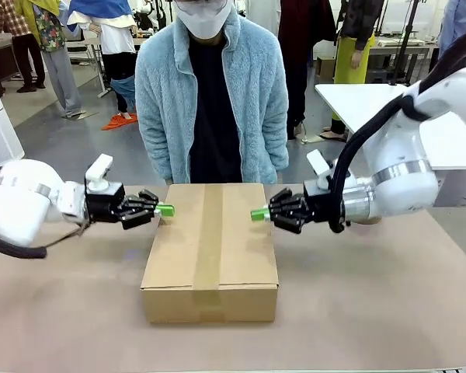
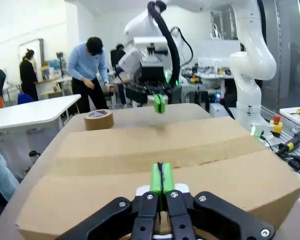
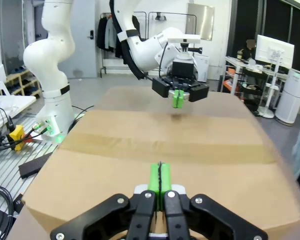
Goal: Wrap the clocks to prevent damage.
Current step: After the human seals the box with tape, release both hands from the side flaps of the Package Box.
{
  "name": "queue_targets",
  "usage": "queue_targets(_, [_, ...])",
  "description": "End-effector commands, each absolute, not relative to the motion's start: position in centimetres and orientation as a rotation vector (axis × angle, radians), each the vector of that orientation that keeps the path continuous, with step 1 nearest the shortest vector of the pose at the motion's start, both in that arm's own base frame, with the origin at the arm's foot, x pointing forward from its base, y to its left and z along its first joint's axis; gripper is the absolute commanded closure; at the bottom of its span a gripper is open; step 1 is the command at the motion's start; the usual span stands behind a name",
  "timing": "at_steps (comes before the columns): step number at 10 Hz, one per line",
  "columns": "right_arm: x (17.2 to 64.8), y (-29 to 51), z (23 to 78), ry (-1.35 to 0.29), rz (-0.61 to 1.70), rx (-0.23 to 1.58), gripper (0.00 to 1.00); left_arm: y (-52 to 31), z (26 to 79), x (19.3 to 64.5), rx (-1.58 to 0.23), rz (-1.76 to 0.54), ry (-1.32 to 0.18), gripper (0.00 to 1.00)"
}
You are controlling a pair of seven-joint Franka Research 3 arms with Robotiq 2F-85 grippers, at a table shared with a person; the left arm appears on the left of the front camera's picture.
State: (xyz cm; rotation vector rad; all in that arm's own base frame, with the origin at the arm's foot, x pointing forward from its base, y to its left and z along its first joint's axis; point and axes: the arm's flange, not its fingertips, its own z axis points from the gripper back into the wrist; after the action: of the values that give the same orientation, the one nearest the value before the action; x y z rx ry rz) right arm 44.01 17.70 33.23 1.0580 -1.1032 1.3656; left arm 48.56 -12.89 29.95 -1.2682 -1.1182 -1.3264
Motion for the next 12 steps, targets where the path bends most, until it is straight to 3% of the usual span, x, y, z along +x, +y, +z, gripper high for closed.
queue_targets(1, [42.9, 17.6, 39.4, -1.007, 1.381, 0.959, 0.99, -11.8, 36.1, 49.0, -1.191, -1.407, -0.921, 1.00])
queue_targets(3, [41.7, 17.3, 45.4, -0.808, 1.383, 0.826, 0.99, -10.3, 41.5, 48.8, -1.056, -1.447, -0.672, 1.00])
queue_targets(6, [38.2, 15.8, 54.0, -0.650, 1.371, 0.623, 0.99, -8.2, 48.2, 46.4, -0.820, -1.448, -0.532, 1.00])
queue_targets(8, [35.3, 14.6, 57.6, -0.595, 1.334, 0.519, 0.99, -6.1, 52.1, 44.1, -0.730, -1.435, -0.547, 1.00])
queue_targets(11, [35.1, 13.2, 56.6, -0.541, 1.315, 0.509, 0.99, -4.4, 54.2, 42.1, -0.698, -1.423, -0.600, 1.00])
queue_targets(12, [34.3, 13.9, 58.3, -0.592, 1.332, 0.468, 0.99, -4.4, 54.7, 41.6, -0.695, -1.427, -0.601, 1.00])
